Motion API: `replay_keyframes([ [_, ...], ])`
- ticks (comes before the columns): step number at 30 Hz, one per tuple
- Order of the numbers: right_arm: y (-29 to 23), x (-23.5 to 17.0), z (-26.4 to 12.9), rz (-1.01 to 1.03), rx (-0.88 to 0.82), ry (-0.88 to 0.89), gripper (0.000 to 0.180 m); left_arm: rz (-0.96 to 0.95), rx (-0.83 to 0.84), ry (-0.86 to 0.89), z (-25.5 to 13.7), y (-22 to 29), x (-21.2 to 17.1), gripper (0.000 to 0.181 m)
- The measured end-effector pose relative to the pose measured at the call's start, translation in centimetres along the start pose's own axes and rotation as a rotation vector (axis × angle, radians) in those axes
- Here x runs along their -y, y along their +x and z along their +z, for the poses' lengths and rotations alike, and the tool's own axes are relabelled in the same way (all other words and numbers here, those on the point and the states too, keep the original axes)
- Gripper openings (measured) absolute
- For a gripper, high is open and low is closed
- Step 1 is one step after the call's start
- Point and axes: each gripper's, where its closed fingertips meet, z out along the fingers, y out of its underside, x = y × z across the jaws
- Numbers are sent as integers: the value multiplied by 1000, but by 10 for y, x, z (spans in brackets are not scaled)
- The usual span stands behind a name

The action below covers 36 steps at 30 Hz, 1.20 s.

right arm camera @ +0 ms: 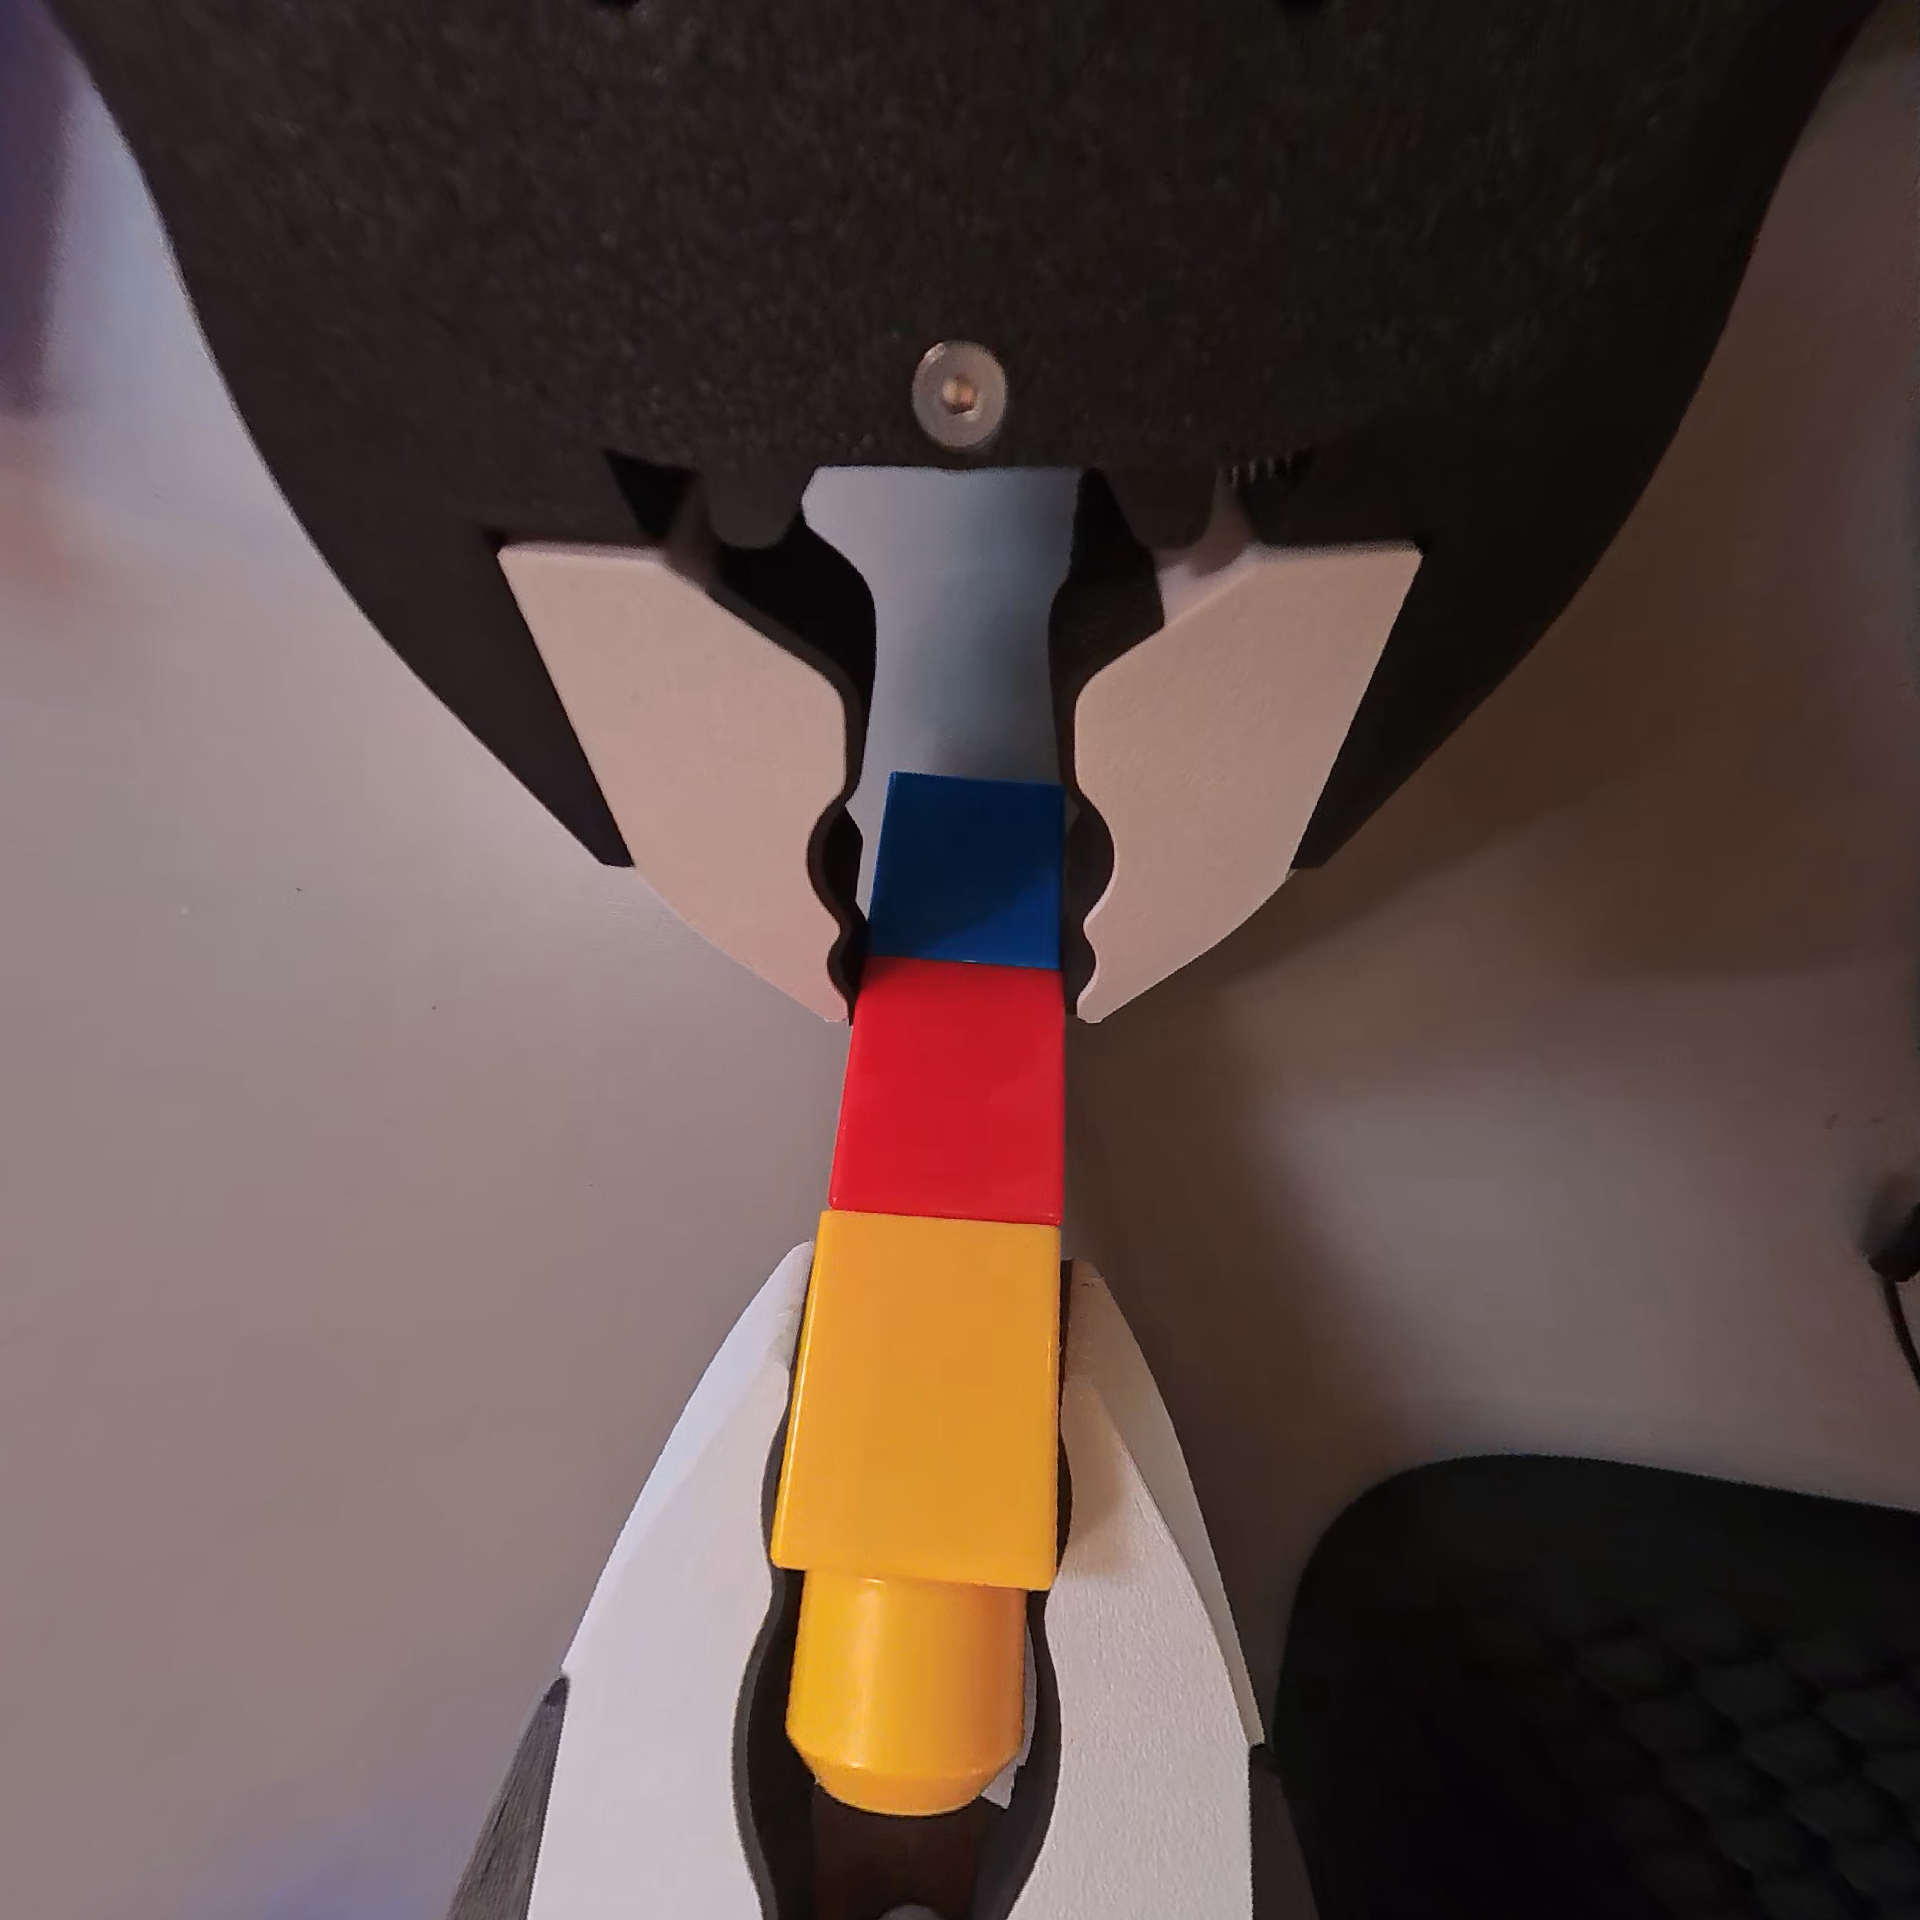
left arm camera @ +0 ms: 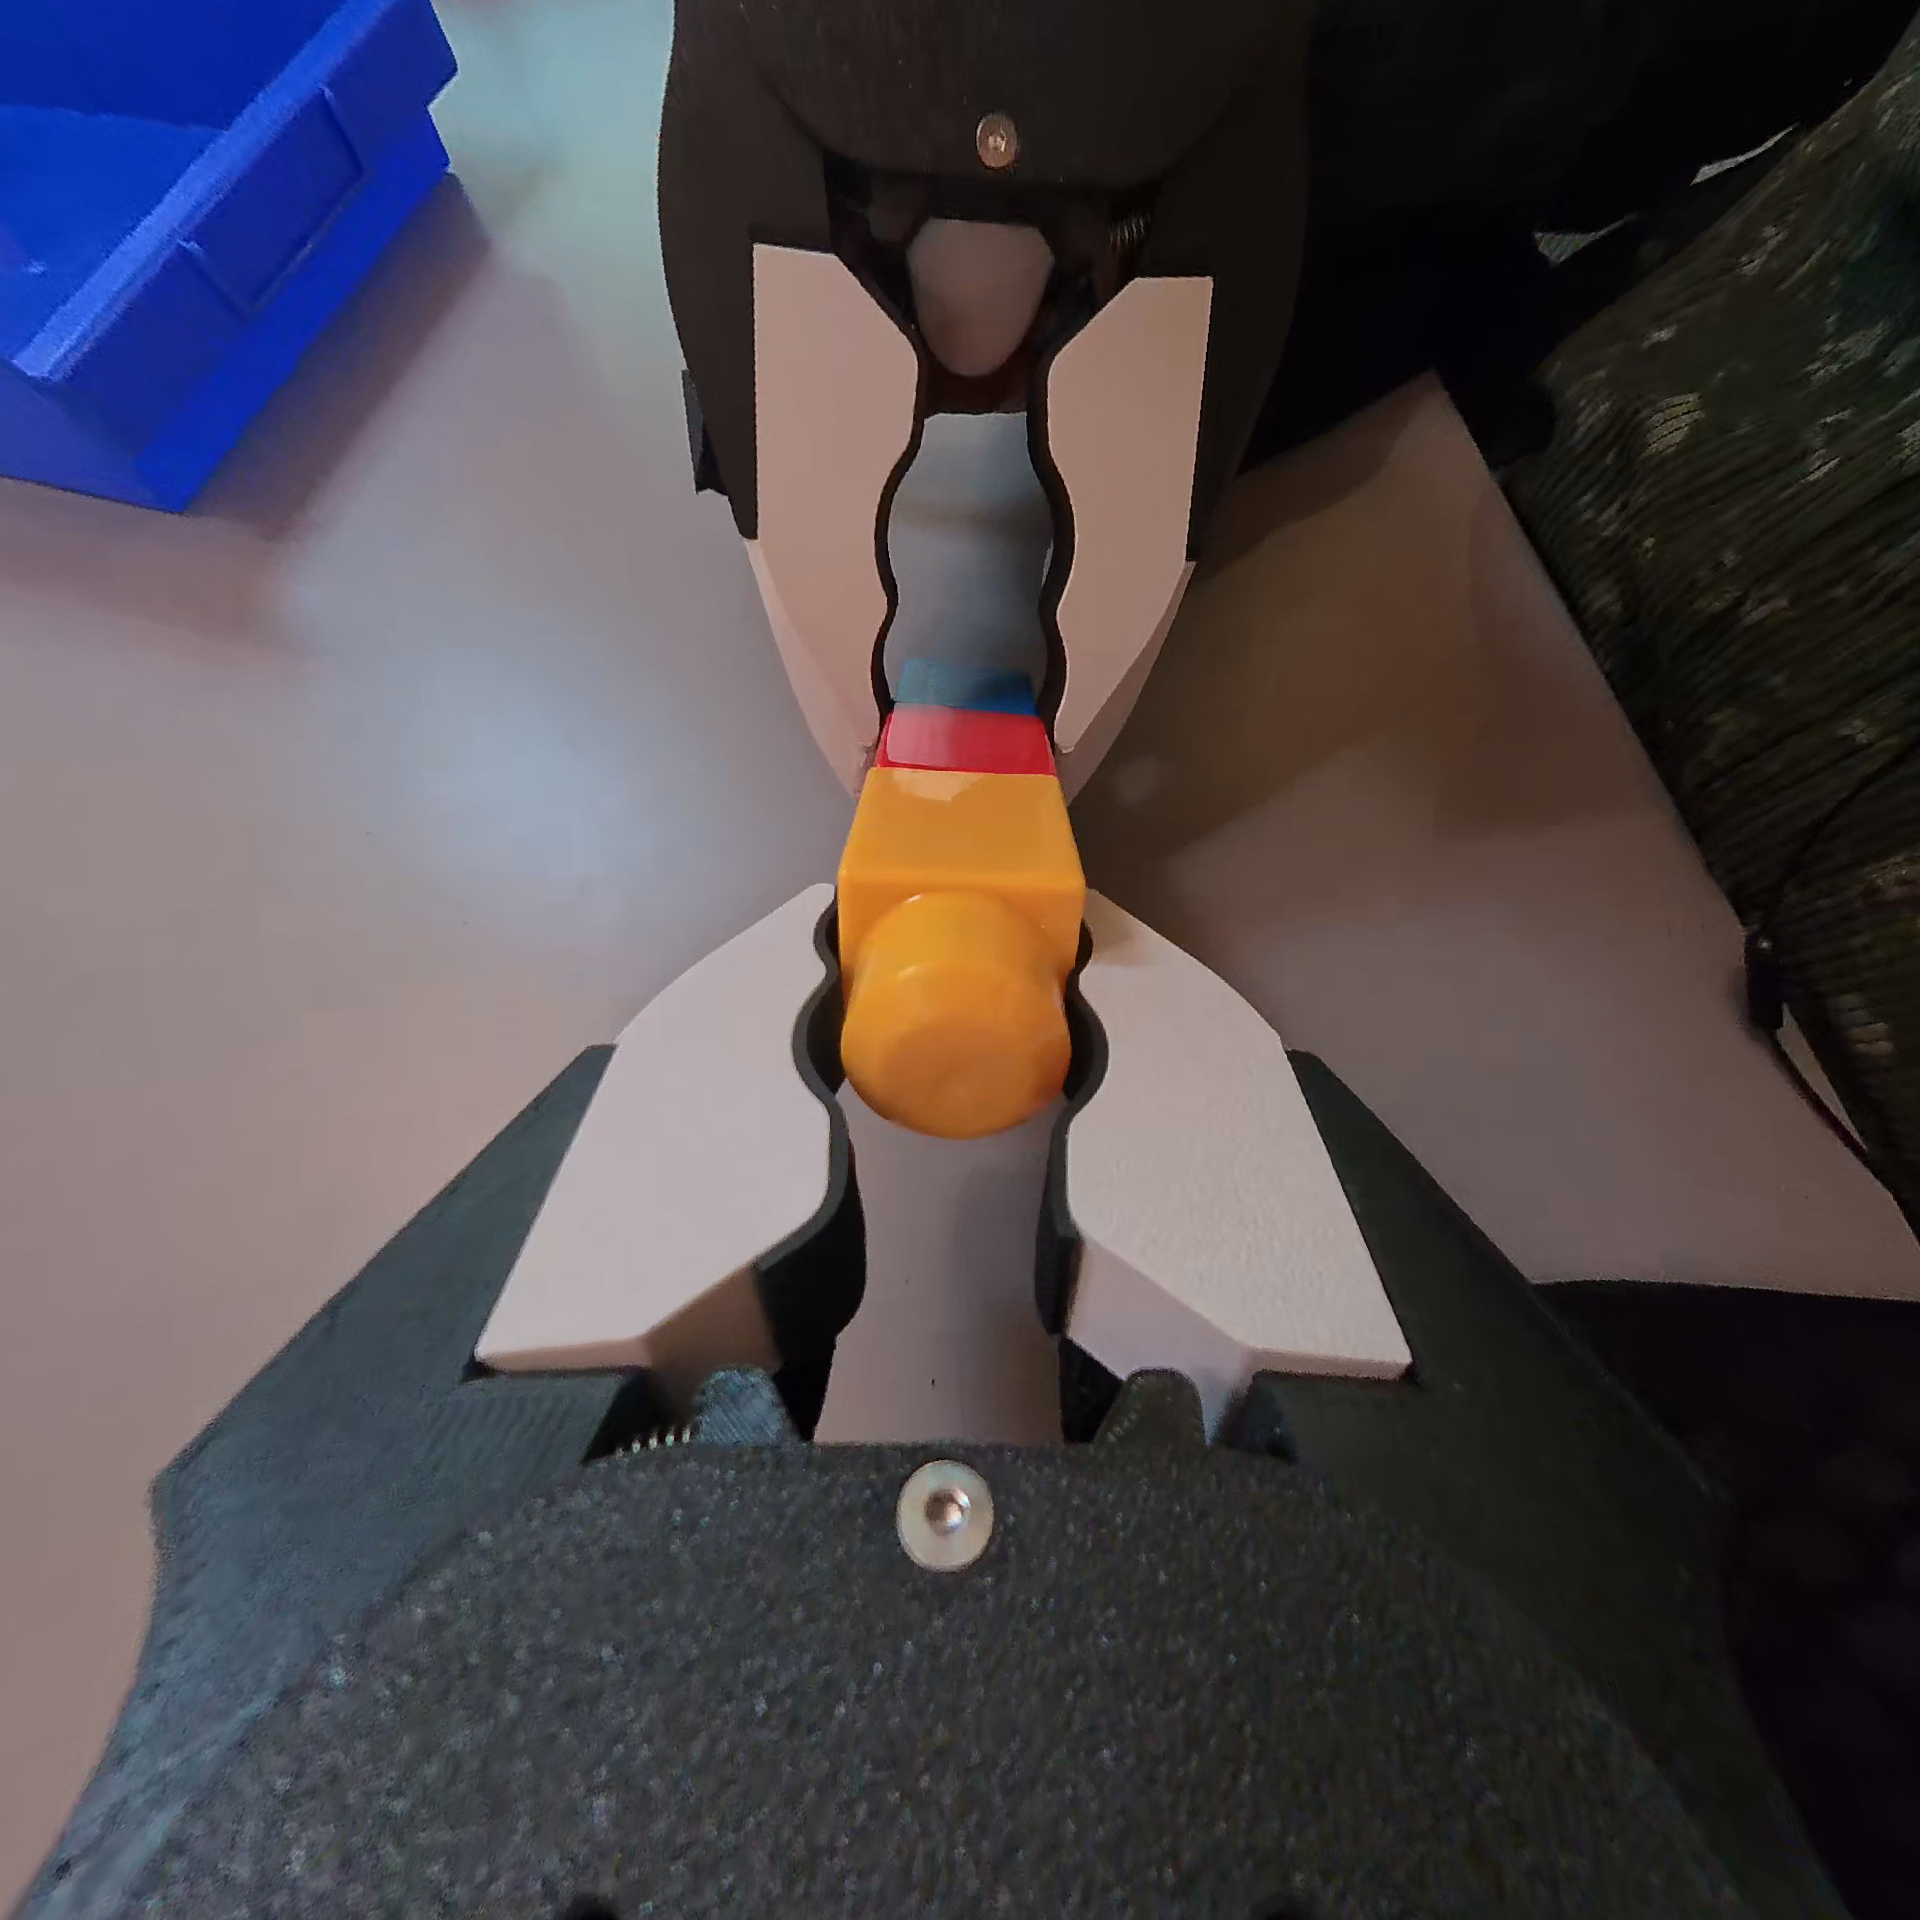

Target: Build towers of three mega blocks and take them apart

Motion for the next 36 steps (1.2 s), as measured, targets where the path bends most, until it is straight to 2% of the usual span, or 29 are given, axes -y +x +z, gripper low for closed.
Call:
replay_keyframes([
  [4,5,2,0,-2,-31,23,37,-3,23,13,-1,-4,2,37],
  [6,5,8,-1,-9,-39,55,45,2,30,18,0,-4,2,37],
  [8,3,8,-2,-38,-49,46,38,23,25,10,3,-1,2,37],
  [17,-4,6,-4,-66,-29,23,36,109,50,-59,6,6,-2,37],
  [23,0,6,-5,-64,-49,27,36,95,80,-35,4,0,2,37],
  [26,9,16,-10,-23,-75,106,36,59,135,134,-6,-11,24,40],
  [31,18,46,-33,56,-78,364,36,-61,161,440,-29,-21,60,48],
  [36,13,66,-47,121,-1,568,36,-76,120,585,-47,-15,79,46],
])
